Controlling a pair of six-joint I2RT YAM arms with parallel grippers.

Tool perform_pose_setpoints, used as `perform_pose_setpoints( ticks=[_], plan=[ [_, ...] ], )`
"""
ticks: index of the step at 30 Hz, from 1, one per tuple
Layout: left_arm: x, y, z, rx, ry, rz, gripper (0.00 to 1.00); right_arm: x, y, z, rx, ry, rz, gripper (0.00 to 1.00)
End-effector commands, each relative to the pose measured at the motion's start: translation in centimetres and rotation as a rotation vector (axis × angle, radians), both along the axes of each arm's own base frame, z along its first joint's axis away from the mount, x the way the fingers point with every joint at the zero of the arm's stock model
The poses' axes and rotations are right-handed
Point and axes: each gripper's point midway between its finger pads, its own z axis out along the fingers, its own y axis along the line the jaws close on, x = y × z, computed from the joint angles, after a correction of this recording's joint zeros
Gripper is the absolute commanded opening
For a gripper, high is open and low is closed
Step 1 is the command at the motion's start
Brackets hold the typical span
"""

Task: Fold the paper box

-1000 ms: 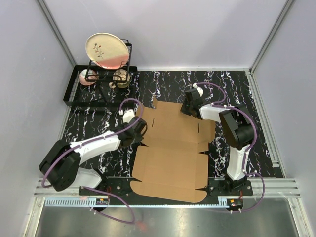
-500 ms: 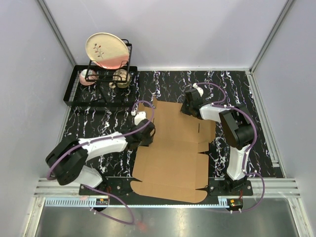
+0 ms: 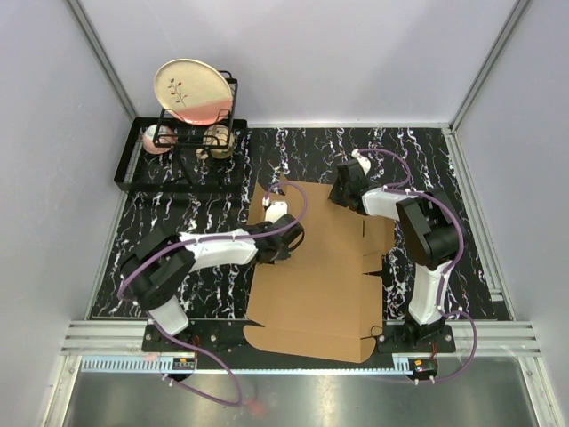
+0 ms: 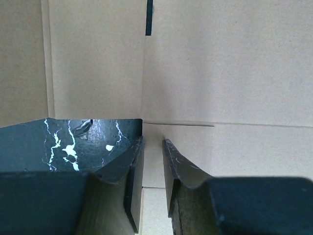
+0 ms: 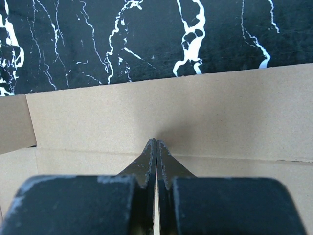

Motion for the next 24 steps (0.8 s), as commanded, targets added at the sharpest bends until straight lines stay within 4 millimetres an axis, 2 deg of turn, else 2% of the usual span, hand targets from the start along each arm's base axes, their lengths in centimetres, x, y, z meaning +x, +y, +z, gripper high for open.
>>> perform_pose_setpoints(
  ticks=[1,2,3,4,6,7,10,11,13,14,16,17,19,20,21,23,24],
  plan=[
    [-1.3,0.0,-1.5,0.006,0.039,-0.018,0.25,-3.0,-1.0,-0.8,-0.066,0.101,0.022,0.0],
    [-1.0,0.2,-0.5,0.0,0.007,-0.011,0.26,-3.0,-1.2,0.1,-0.074,0.095,0.017,0.0],
    [-0.6,0.4,0.6,-0.008,-0.026,-0.005,0.32,-2.8,-1.5,1.2,-0.08,0.072,0.006,0.0],
    [0.2,0.4,3.2,-0.036,-0.094,-0.004,0.35,-2.2,-1.4,2.9,-0.077,0.041,0.002,0.02],
    [0.7,0.8,5.6,-0.047,-0.151,0.004,0.41,-1.8,-1.7,6.2,-0.085,-0.01,-0.003,0.08],
    [1.2,0.7,7.8,-0.077,-0.201,0.003,0.45,-1.5,-1.9,8.3,-0.091,-0.037,-0.004,0.18],
    [1.4,1.0,10.9,-0.11,-0.26,0.003,0.51,-1.0,-2.8,11.4,-0.126,-0.08,-0.015,0.33],
    [1.3,1.1,11.3,-0.119,-0.268,0.0,0.51,-0.9,-3.1,11.9,-0.136,-0.086,-0.02,0.42],
    [1.3,1.0,12.4,-0.147,-0.284,-0.008,0.52,-0.8,-4.2,12.9,-0.159,-0.099,-0.037,0.51],
    [1.2,1.1,12.4,-0.145,-0.285,-0.009,0.52,-0.6,-5.4,13.2,-0.175,-0.107,-0.07,0.62],
    [1.1,1.0,12.0,-0.143,-0.279,-0.021,0.51,-0.6,-7.1,13.5,-0.211,-0.12,-0.113,0.73],
    [0.9,0.9,11.8,-0.145,-0.271,-0.027,0.51,-0.3,-8.8,13.4,-0.245,-0.125,-0.162,0.8],
    [0.4,0.2,11.1,-0.18,-0.247,-0.057,0.5,-0.1,-10.7,12.8,-0.295,-0.113,-0.173,0.82],
    [0.2,-0.2,10.9,-0.196,-0.235,-0.072,0.49,0.1,-12.3,12.5,-0.282,-0.098,-0.19,0.83],
    [-0.6,-0.8,10.3,-0.217,-0.205,-0.114,0.49,0.1,-13.2,12.1,-0.258,-0.082,-0.19,0.84],
    [-1.1,-1.7,10.2,-0.257,-0.192,-0.151,0.49,-0.3,-14.1,11.3,-0.199,-0.065,-0.19,0.85],
    [-1.8,-2.1,9.7,-0.266,-0.167,-0.18,0.49,-0.5,-15.5,10.4,-0.202,-0.057,-0.214,0.86]
  ],
)
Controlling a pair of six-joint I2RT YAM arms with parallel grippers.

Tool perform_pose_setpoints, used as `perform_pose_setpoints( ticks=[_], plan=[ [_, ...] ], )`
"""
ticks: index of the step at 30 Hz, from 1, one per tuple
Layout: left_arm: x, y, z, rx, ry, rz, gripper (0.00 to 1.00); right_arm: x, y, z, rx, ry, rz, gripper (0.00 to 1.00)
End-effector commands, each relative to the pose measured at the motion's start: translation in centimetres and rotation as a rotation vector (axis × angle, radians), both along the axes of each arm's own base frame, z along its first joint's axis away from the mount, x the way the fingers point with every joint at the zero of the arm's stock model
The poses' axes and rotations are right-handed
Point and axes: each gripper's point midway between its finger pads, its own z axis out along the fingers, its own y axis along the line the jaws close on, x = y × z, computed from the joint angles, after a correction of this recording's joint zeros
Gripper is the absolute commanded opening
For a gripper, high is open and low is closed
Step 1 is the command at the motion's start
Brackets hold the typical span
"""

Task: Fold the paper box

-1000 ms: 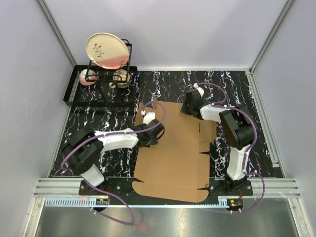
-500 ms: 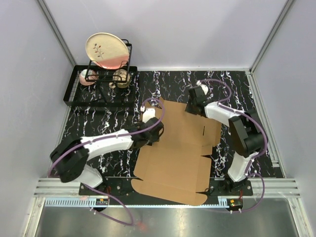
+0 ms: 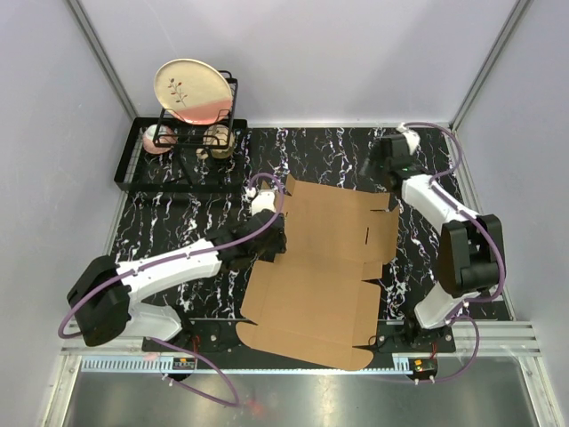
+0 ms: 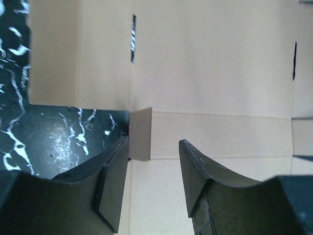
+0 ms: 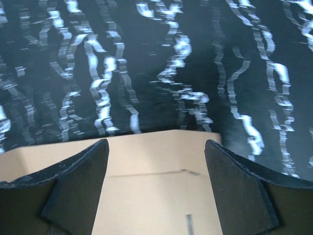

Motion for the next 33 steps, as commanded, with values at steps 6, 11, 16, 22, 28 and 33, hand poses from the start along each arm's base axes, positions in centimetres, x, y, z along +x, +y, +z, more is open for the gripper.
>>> perform_pose_setpoints(
  ticks=[6,11,16,22,28,33],
  plan=[
    [-4.2,-4.1,-1.8,-0.108,0.094,-0.254,0.48,-0.8,-6.1,-4.6,-0.005,0.095,-0.089,0.87],
    [-5.3,-4.3,-2.6,-0.128,0.122,-0.288,0.48,-0.5,-5.1,-7.6,0.027,0.159,-0.042,0.83],
    [-6.1,-4.7,-3.2,-0.158,0.144,-0.322,0.48,0.7,-4.2,-8.9,0.112,0.135,0.026,0.77],
    [-6.5,-4.6,-3.8,-0.156,0.156,-0.329,0.48,1.5,-3.1,-9.6,0.151,0.16,0.093,0.47],
    [-6.3,-4.8,-4.0,-0.152,0.161,-0.33,0.48,0.7,-3.1,-8.9,0.157,0.138,0.094,0.01],
    [-6.3,-5.0,-4.6,-0.15,0.173,-0.325,0.48,-0.1,-4.1,-4.9,0.139,0.021,0.045,0.0]
  ],
)
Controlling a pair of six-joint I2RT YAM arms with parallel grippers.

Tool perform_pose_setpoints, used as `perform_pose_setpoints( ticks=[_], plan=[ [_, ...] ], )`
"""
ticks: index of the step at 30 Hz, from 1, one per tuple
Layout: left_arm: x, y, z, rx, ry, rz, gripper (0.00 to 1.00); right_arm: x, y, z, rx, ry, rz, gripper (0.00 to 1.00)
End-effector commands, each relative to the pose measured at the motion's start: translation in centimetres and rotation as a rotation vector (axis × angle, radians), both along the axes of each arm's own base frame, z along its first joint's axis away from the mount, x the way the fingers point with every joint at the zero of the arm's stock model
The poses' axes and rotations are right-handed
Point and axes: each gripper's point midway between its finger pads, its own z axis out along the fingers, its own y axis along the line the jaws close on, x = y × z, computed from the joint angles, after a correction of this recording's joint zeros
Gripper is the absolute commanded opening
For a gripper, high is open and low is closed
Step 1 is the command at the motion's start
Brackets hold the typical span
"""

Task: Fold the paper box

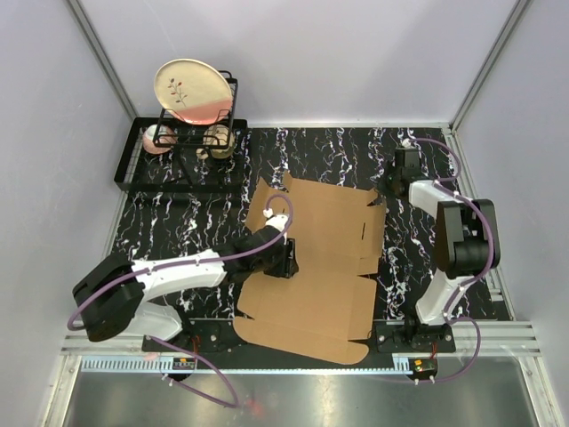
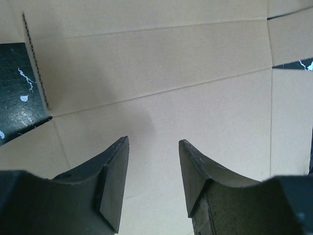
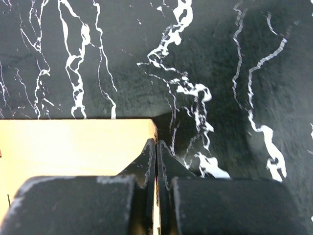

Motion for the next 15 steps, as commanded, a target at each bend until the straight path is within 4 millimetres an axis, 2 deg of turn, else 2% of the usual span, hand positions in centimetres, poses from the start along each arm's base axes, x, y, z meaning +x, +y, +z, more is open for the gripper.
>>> perform_pose_setpoints(
  ticks=[1,2,3,5,6,7,9,12,15],
  plan=[
    [0.3,-1.3,0.6,-0.046,-0.014,-0.016,0.48,-0.9,-1.3,4.5,-0.032,-0.121,-0.061,0.0],
    [0.3,-1.3,0.5,-0.044,-0.014,-0.013,0.48,-1.0,-1.5,5.4,-0.041,-0.145,-0.074,0.0],
    [0.4,-1.2,0.3,-0.041,-0.014,-0.006,0.48,-1.5,-1.9,7.1,-0.042,-0.191,-0.091,0.0],
    [0.6,-1.2,0.3,-0.037,-0.015,0.004,0.48,-2.2,-2.2,8.7,-0.051,-0.237,-0.114,0.0],
    [0.8,-1.4,0.3,-0.034,-0.017,0.009,0.48,-3.3,-2.2,9.8,-0.053,-0.268,-0.117,0.0],
    [1.0,-1.4,0.3,-0.031,-0.019,0.015,0.48,-3.2,-2.0,11.1,-0.055,-0.32,-0.116,0.0],
    [1.5,-1.7,0.5,-0.028,-0.026,0.032,0.48,-4.5,-1.0,13.0,-0.092,-0.379,-0.08,0.0],
    [2.0,-2.3,0.9,-0.033,-0.03,0.046,0.49,-6.0,0.4,15.1,-0.151,-0.43,-0.032,0.0],
    [2.6,-2.7,1.2,-0.034,-0.038,0.061,0.49,-7.9,1.3,16.1,-0.192,-0.445,0.005,0.0]
  ],
)
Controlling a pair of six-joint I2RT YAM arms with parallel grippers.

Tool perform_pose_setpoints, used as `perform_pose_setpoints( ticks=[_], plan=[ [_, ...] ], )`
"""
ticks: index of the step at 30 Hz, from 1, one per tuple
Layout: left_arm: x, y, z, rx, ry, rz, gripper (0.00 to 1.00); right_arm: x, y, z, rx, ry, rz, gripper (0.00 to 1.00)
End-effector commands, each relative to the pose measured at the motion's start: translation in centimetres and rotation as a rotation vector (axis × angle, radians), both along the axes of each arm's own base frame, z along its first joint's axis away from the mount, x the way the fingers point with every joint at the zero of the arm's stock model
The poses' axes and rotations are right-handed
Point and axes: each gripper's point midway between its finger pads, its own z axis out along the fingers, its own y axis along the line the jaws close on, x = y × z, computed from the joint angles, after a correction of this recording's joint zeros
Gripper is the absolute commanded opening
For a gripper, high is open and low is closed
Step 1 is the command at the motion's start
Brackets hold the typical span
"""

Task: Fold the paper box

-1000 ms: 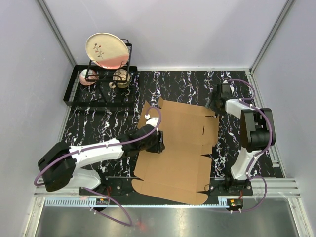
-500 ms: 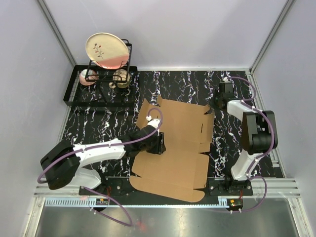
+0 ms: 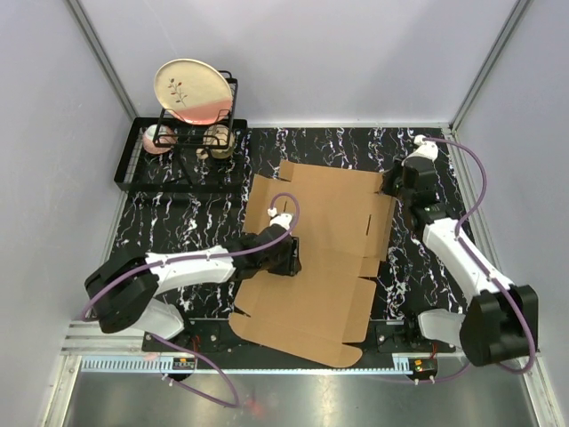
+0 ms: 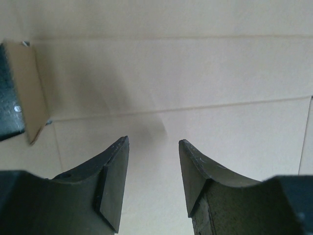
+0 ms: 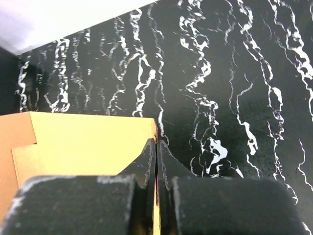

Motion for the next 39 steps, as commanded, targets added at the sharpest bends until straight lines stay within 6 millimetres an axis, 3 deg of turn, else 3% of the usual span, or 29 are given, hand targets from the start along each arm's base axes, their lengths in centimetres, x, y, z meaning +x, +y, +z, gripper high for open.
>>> perform_pose_setpoints(
  ticks=[1,7,11,24,31,35,39],
  plan=[
    [2.3,-2.2,2.7,-0.064,-0.068,0.047,0.49,-2.2,1.2,2.0,-0.101,-0.059,0.031,0.0],
    [4.0,-2.4,2.8,-0.028,-0.106,0.105,0.49,-5.4,2.2,2.3,-0.122,-0.064,0.052,0.0],
    [4.8,-2.6,1.2,0.013,-0.102,0.13,0.48,-7.1,2.9,2.2,-0.113,-0.054,0.074,0.0],
    [1.4,-2.6,-2.3,0.012,0.012,0.054,0.45,-8.7,3.3,5.7,-0.093,-0.153,0.114,0.0],
    [2.2,-2.3,-4.9,0.088,0.005,0.079,0.45,-11.0,4.8,7.0,-0.05,-0.144,0.238,0.0],
    [2.9,-1.1,-6.9,0.17,-0.012,0.122,0.44,-13.3,5.3,7.5,-0.007,-0.131,0.298,0.0],
    [3.1,-0.1,-7.7,0.204,-0.031,0.154,0.44,-15.2,6.1,7.4,0.035,-0.109,0.368,0.0]
  ],
)
